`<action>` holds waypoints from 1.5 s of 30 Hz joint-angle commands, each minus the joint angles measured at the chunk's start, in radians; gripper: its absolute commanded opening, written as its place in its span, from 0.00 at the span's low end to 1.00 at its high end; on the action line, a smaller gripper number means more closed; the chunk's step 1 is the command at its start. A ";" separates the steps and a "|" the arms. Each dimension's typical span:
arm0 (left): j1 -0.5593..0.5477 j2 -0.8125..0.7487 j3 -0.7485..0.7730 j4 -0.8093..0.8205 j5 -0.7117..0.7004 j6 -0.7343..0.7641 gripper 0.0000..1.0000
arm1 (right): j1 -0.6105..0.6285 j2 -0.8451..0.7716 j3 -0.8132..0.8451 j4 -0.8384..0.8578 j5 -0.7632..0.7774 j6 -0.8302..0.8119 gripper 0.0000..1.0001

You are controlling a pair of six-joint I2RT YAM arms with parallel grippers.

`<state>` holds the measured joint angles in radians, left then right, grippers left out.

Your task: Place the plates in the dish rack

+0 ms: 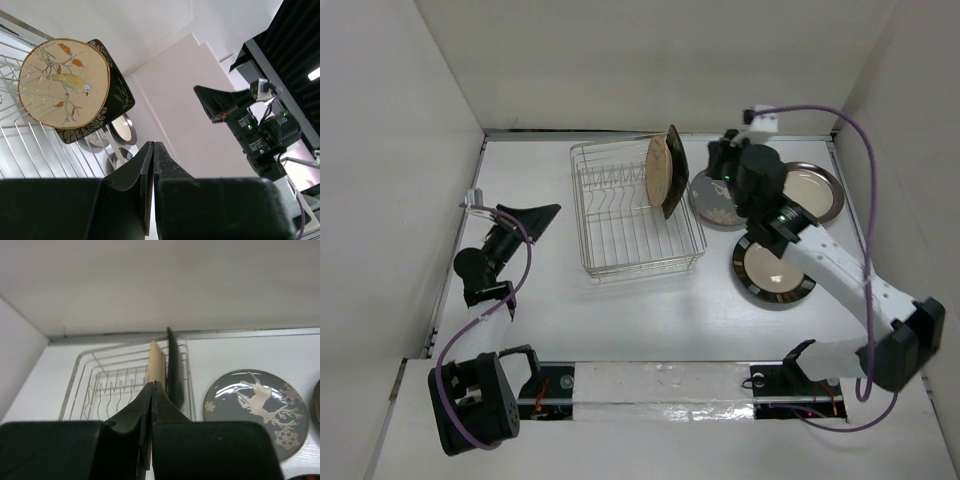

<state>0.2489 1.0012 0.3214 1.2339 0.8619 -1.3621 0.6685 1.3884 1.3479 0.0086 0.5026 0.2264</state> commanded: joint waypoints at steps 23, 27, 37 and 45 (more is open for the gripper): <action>-0.505 -0.279 0.343 -1.076 -0.357 0.942 0.00 | -1.044 -0.240 -0.809 0.391 -0.562 0.517 0.83; -0.617 -0.280 0.366 -1.169 -0.451 1.026 0.00 | -1.084 -0.160 -0.823 0.464 -0.559 0.609 0.83; -0.651 -0.308 0.361 -1.182 -0.471 1.041 0.05 | -1.104 0.148 -0.687 0.534 -0.518 0.677 0.80; -0.660 -0.300 0.369 -1.192 -0.474 1.049 0.08 | -1.126 0.400 -0.612 0.628 -0.624 0.789 0.73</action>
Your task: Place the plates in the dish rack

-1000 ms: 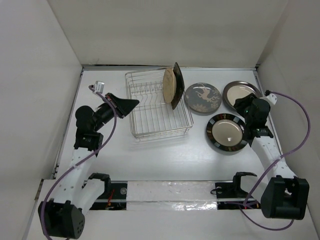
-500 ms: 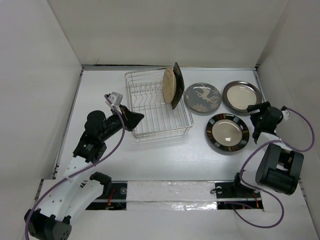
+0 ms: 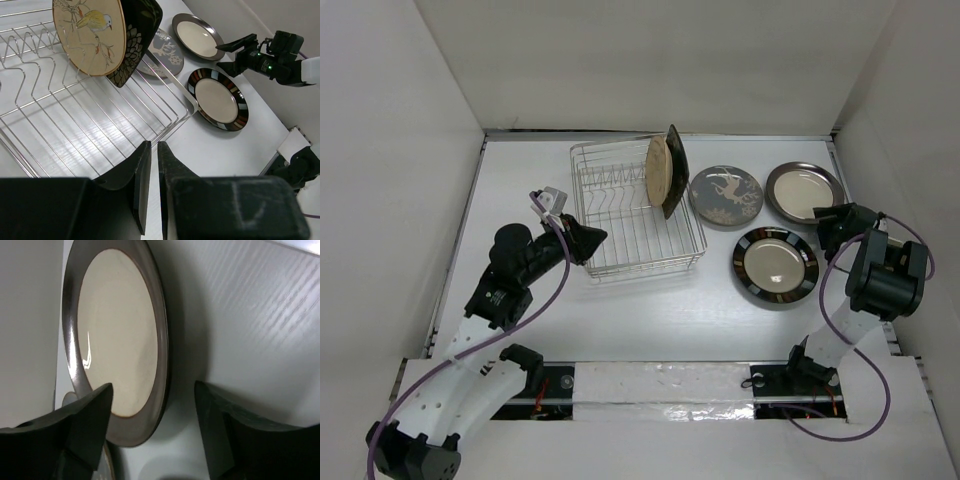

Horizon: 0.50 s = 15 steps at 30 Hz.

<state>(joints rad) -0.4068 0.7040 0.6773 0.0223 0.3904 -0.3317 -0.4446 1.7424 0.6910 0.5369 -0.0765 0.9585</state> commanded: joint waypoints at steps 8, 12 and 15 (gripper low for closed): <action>-0.004 0.012 0.019 0.015 -0.016 0.025 0.09 | -0.013 0.147 0.172 0.049 -0.100 0.046 0.59; -0.004 0.017 0.021 0.008 -0.030 0.028 0.10 | -0.034 0.196 0.249 -0.025 -0.120 0.037 0.44; -0.004 0.018 0.024 0.007 -0.041 0.029 0.10 | -0.043 0.213 0.257 -0.026 -0.152 0.040 0.33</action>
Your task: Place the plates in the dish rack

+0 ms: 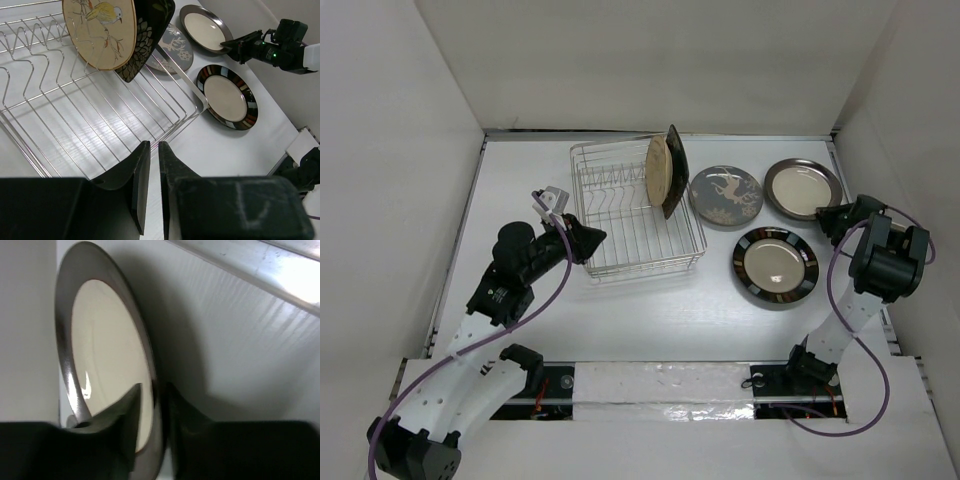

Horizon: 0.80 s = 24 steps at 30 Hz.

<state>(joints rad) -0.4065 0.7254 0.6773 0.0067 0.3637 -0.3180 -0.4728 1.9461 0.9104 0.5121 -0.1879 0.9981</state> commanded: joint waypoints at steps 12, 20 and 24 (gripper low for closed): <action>-0.005 0.016 0.027 0.021 -0.031 0.020 0.11 | -0.004 -0.140 -0.134 0.307 0.000 0.108 0.00; -0.005 0.025 0.025 0.018 -0.031 0.022 0.11 | 0.098 -0.430 -0.110 0.211 0.217 0.015 0.00; -0.005 0.023 0.027 0.019 -0.029 0.022 0.12 | 0.173 -0.617 -0.078 0.119 0.318 -0.093 0.00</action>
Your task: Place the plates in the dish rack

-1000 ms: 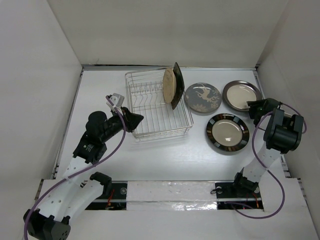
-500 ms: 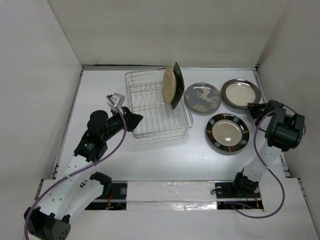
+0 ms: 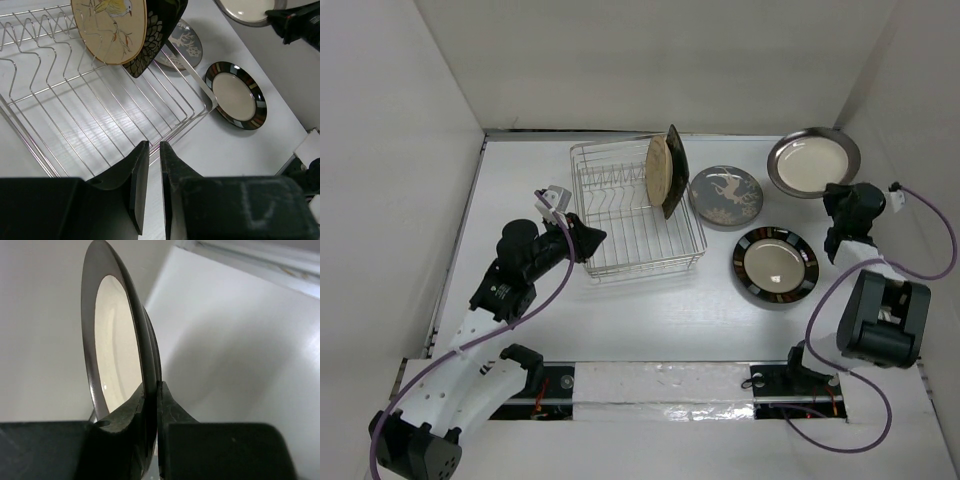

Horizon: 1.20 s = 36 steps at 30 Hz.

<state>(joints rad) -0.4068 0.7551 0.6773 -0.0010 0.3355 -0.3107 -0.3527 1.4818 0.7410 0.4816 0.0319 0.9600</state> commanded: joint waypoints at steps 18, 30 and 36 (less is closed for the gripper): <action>0.010 -0.195 0.022 0.019 -0.190 0.010 0.17 | 0.862 -0.036 0.865 -0.308 0.571 -0.932 0.00; 0.010 -0.203 0.025 0.013 -0.194 0.012 0.18 | 1.130 0.405 1.458 -0.533 0.862 -1.296 0.00; 0.010 -0.204 0.022 0.013 -0.191 0.012 0.18 | 1.161 0.535 1.552 -0.555 0.931 -1.350 0.00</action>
<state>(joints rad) -0.4019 0.5613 0.6777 -0.0204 0.1486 -0.3099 0.8024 2.0426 2.1841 -0.1944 0.8619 -0.3233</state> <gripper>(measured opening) 0.179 0.116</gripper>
